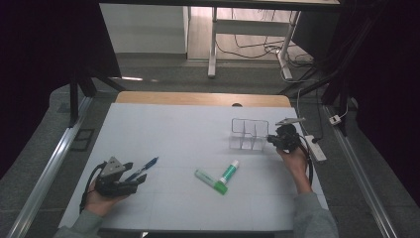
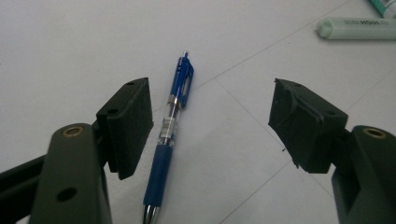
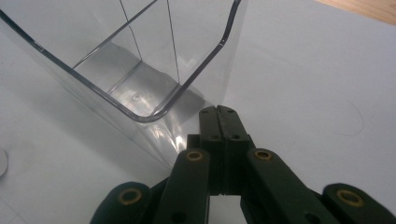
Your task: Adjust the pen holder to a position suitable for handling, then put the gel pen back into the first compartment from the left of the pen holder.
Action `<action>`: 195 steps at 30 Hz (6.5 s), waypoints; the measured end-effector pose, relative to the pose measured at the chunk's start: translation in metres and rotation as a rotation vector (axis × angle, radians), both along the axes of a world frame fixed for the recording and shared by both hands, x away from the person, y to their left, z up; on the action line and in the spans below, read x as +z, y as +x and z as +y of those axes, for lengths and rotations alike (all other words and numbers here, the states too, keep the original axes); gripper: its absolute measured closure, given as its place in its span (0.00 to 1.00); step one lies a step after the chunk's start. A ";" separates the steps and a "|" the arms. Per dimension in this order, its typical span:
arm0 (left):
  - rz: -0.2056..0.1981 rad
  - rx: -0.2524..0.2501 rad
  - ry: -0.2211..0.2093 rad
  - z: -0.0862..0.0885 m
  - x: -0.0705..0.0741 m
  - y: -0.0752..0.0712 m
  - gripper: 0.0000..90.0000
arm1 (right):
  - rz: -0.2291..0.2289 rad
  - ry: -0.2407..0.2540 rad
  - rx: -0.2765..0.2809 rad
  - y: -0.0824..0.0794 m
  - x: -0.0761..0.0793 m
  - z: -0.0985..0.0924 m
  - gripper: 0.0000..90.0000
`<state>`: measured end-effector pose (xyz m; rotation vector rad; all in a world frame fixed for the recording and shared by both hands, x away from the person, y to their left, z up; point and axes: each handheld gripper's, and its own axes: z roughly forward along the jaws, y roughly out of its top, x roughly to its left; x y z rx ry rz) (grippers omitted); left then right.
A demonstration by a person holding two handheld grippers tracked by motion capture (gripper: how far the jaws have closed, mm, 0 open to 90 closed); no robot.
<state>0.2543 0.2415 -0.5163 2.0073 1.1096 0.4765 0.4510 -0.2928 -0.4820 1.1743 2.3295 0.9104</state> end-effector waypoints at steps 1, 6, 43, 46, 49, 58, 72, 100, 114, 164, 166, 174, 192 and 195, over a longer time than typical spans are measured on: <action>0.000 0.000 0.000 0.000 0.000 0.000 0.33 | 0.001 -0.004 0.002 0.000 0.000 0.002 1.00; 0.004 -0.001 0.003 -0.001 0.000 0.000 0.33 | 0.004 -0.013 0.018 0.001 -0.002 0.007 1.00; 0.025 -0.024 0.029 -0.005 -0.003 0.001 0.34 | -0.012 -0.040 0.048 0.010 -0.008 0.045 0.99; 0.026 -0.026 0.029 -0.004 -0.003 0.001 0.34 | -0.012 -0.040 0.057 0.011 -0.008 0.048 0.99; 0.027 -0.026 0.026 -0.004 -0.003 0.001 0.35 | -0.005 -0.024 0.056 0.011 -0.008 0.050 1.00; 0.026 -0.023 0.023 -0.003 -0.003 0.001 0.35 | 0.008 -0.015 0.094 0.010 -0.010 0.067 0.99; 0.031 -0.020 0.019 -0.001 -0.005 0.002 0.35 | 0.017 -0.030 0.135 0.013 -0.016 0.094 1.00; 0.038 -0.015 0.038 -0.002 -0.007 0.004 0.35 | 0.005 -0.032 0.200 0.018 -0.018 0.137 0.99; 0.038 -0.015 0.039 -0.002 -0.007 0.004 0.35 | 0.000 -0.019 0.210 0.019 -0.019 0.147 0.99; 0.046 0.002 0.018 0.005 -0.009 0.009 0.38 | -0.069 0.149 0.199 -0.078 0.008 0.040 0.54; 0.046 0.001 0.014 0.006 -0.009 0.009 0.38 | -0.076 0.148 0.200 -0.084 0.008 0.036 0.52; 0.047 0.000 0.009 0.006 -0.009 0.010 0.38 | -0.074 0.127 0.207 -0.108 0.007 0.018 0.46; 0.034 -0.001 0.013 0.008 0.000 0.010 0.37 | -0.078 0.102 0.232 -0.125 0.008 0.004 0.43; 0.034 -0.004 0.029 0.009 0.002 0.011 0.36 | -0.076 0.109 0.235 -0.125 0.008 0.003 0.43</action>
